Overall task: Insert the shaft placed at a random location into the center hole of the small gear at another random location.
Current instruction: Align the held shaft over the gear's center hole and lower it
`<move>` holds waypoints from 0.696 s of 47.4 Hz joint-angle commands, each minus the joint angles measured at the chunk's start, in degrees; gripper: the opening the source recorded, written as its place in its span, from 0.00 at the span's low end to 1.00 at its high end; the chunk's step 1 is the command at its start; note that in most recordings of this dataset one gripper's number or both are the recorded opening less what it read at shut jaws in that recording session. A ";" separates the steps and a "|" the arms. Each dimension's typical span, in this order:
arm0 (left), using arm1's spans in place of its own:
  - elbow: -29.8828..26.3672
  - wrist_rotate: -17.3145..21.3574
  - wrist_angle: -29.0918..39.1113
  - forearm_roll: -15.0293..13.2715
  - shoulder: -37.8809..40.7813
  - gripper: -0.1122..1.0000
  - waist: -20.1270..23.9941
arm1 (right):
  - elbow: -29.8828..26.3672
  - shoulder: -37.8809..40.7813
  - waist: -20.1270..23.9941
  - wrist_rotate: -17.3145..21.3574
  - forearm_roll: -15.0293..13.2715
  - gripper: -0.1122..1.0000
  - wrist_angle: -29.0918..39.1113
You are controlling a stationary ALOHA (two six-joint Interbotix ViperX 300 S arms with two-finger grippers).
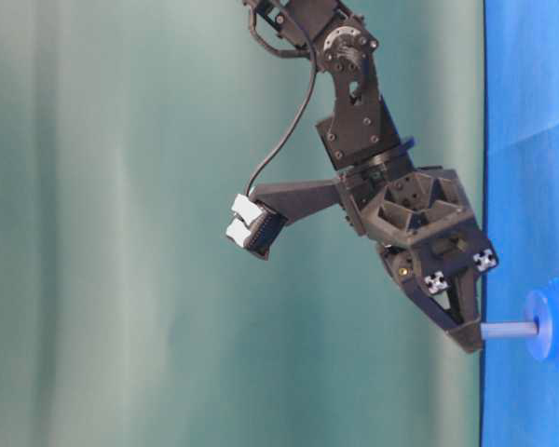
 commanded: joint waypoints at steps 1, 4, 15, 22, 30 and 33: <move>-0.62 0.00 -0.62 0.09 0.26 0.10 0.00 | -0.18 -3.16 -0.09 -0.18 -0.09 0.12 -0.35; -0.62 0.00 -0.62 0.09 0.35 0.10 0.00 | -0.09 -4.04 -0.09 -0.26 -0.26 0.12 -0.44; -0.62 0.00 -0.70 0.09 0.26 0.10 0.00 | -0.09 -5.36 -0.09 -0.26 -0.70 0.12 -1.05; -0.62 0.00 -0.70 0.09 0.26 0.10 0.00 | -0.09 -5.36 0.18 -0.26 -0.70 0.12 -1.41; -0.62 0.00 -0.70 0.09 0.26 0.10 0.00 | 0.09 -5.36 0.44 -0.26 -0.70 0.12 -1.49; -0.62 0.00 -0.70 0.09 0.26 0.10 0.00 | 0.18 -5.19 0.44 -0.26 -0.62 0.12 -1.49</move>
